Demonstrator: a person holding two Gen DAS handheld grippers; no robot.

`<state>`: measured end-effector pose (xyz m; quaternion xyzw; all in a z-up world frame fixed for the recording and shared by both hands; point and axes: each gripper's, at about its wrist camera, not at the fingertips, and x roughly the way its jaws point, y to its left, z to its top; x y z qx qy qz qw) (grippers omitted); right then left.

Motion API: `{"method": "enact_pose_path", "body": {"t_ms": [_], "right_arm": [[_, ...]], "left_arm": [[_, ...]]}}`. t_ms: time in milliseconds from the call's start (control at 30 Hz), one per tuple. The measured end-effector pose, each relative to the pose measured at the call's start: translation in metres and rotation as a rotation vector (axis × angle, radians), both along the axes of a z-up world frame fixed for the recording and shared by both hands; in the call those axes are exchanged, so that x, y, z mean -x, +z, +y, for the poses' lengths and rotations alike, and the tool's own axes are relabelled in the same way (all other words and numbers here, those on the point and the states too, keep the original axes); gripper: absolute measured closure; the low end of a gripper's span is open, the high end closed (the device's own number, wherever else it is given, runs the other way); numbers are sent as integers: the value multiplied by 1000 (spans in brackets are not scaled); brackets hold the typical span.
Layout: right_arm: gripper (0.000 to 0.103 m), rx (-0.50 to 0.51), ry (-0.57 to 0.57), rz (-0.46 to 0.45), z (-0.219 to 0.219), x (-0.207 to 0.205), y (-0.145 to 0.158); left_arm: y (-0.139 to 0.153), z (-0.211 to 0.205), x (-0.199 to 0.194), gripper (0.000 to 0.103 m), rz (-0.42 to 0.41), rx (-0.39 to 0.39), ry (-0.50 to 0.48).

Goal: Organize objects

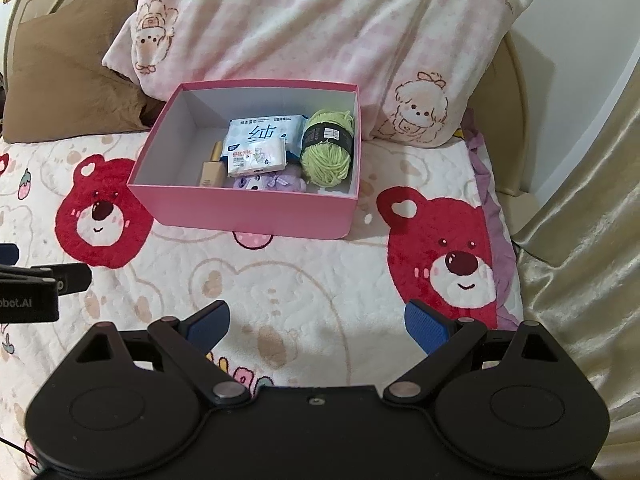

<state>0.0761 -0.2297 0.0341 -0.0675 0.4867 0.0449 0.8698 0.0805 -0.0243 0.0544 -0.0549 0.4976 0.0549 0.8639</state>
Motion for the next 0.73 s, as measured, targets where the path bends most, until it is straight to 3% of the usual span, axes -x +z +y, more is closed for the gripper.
{"method": "enact_pose_path", "body": {"t_ms": [733], "right_arm": [[7, -2, -21, 2, -6, -2, -3]], "left_arm": [[-2, 3, -2, 1, 6, -3, 0]]}}
